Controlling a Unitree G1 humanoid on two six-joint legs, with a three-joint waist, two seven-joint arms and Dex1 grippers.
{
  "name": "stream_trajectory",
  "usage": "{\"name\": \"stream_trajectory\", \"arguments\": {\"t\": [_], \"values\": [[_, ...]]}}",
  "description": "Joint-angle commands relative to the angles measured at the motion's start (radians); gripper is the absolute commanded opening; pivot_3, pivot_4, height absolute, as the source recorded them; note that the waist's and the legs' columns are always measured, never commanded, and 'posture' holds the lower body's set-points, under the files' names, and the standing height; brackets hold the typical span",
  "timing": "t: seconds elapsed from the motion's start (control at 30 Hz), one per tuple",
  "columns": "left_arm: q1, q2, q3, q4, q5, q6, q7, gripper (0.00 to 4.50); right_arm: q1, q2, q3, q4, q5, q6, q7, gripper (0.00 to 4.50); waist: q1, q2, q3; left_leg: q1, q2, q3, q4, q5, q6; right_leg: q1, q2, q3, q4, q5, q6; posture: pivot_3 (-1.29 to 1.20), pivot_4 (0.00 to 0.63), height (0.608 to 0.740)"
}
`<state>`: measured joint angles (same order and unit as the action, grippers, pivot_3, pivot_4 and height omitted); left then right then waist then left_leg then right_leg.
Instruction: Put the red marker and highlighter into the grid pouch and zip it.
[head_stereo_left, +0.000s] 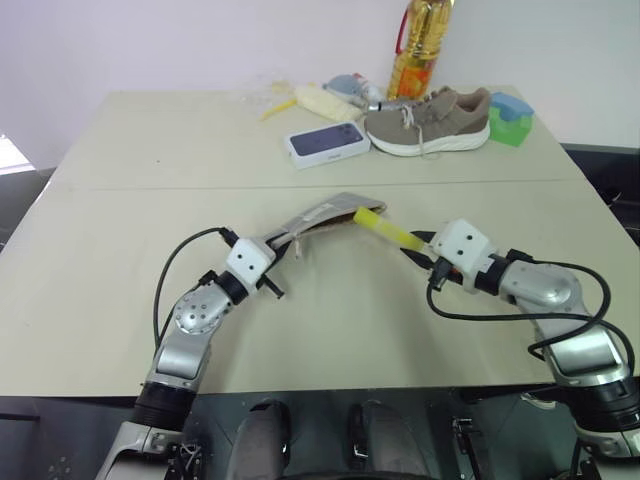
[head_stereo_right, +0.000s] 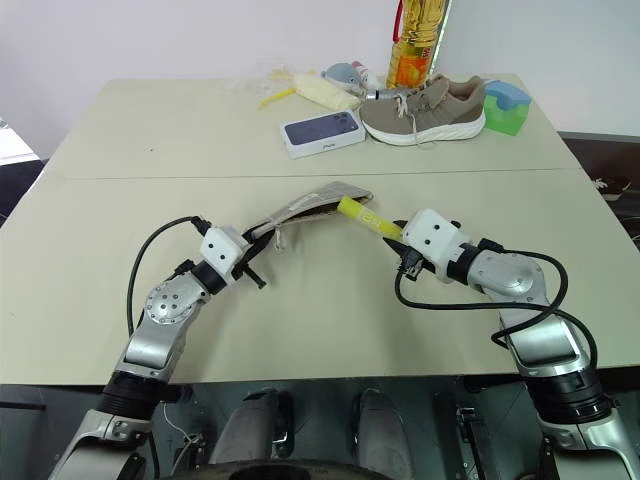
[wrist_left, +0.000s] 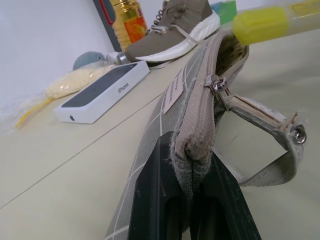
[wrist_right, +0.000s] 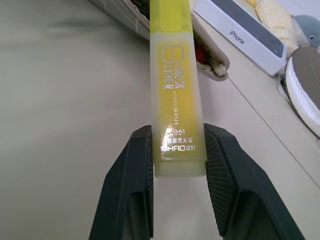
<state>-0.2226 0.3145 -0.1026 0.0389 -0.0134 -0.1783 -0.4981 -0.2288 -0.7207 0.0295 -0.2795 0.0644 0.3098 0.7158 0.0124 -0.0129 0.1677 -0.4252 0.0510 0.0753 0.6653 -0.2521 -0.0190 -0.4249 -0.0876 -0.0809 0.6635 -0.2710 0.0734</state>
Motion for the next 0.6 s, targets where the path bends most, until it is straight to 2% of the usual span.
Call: {"name": "stream_trajectory", "arguments": {"t": [0.03, 0.43, 0.6], "values": [[0.005, 0.003, -0.003, -0.043, -0.02, -0.024, -0.019, 0.0, -0.012, -0.007, -0.01, -0.015, -0.004, -0.002, 0.002, 0.85, 0.0, 0.0, 0.0, 0.0, 0.0, 0.0, 0.0, 0.0, 0.0, 0.0, 0.0, 0.0, 0.0, 0.0, 0.0, 0.0, 0.15, 0.724], [0.015, 0.01, -0.01, -0.063, -0.031, -0.043, -0.079, 0.0, -0.067, -0.072, 0.06, -0.045, -0.114, -0.015, 0.046, 0.85, -0.001, 0.0, 0.0, 0.0, 0.0, 0.0, 0.0, 0.0, 0.0, 0.0, 0.0, 0.0, 0.0, 0.0, 0.0, 0.0, 0.15, 0.724], [0.014, 0.025, -0.042, -0.071, -0.03, -0.054, -0.125, 0.0, -0.161, -0.12, 0.184, -0.081, -0.257, -0.091, 0.102, 0.85, -0.002, 0.0, 0.0, 0.0, 0.0, 0.0, 0.0, 0.0, 0.0, 0.0, 0.0, 0.0, 0.0, 0.0, 0.0, 0.0, 0.15, 0.724]]}}
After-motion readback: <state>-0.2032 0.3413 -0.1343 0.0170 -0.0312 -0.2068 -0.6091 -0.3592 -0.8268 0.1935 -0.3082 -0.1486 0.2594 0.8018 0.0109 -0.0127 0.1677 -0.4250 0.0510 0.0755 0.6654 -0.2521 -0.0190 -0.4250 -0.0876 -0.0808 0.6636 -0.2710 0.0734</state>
